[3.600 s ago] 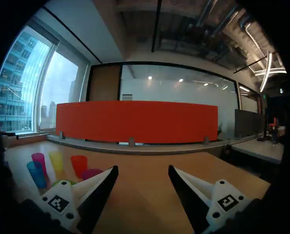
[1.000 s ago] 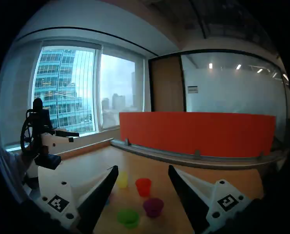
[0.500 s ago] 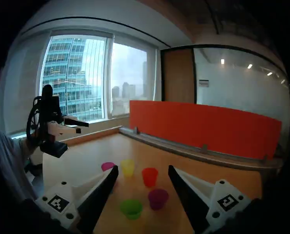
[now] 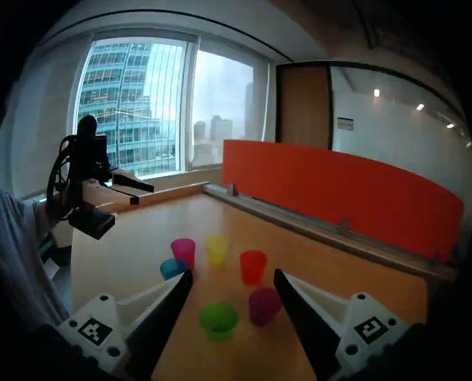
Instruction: Pour water
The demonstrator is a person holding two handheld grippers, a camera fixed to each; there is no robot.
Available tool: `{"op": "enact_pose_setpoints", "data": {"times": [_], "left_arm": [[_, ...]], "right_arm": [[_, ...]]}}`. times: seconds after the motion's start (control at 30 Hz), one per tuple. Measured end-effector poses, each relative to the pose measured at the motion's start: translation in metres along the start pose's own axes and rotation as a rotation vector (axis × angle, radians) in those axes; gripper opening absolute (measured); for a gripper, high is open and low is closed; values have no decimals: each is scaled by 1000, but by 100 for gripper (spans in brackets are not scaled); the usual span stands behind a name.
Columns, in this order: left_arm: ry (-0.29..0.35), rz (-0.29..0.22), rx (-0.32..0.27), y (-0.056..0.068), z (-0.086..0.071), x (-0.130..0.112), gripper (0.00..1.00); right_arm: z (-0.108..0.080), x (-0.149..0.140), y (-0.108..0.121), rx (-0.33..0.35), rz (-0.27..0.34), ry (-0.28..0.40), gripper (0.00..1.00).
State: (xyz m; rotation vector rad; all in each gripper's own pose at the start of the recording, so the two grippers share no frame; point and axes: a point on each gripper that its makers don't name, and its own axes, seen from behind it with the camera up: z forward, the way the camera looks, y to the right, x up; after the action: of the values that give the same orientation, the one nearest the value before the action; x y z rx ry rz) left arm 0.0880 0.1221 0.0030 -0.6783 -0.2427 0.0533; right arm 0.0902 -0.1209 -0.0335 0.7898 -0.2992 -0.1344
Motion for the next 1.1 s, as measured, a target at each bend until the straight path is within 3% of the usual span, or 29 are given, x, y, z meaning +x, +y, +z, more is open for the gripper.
{"op": "enact_pose_setpoints", "data": {"times": [1.1], "left_arm": [[-188, 53, -27, 10, 31, -113, 99]], "right_arm": [[43, -105, -11, 30, -66, -173, 99]]}}
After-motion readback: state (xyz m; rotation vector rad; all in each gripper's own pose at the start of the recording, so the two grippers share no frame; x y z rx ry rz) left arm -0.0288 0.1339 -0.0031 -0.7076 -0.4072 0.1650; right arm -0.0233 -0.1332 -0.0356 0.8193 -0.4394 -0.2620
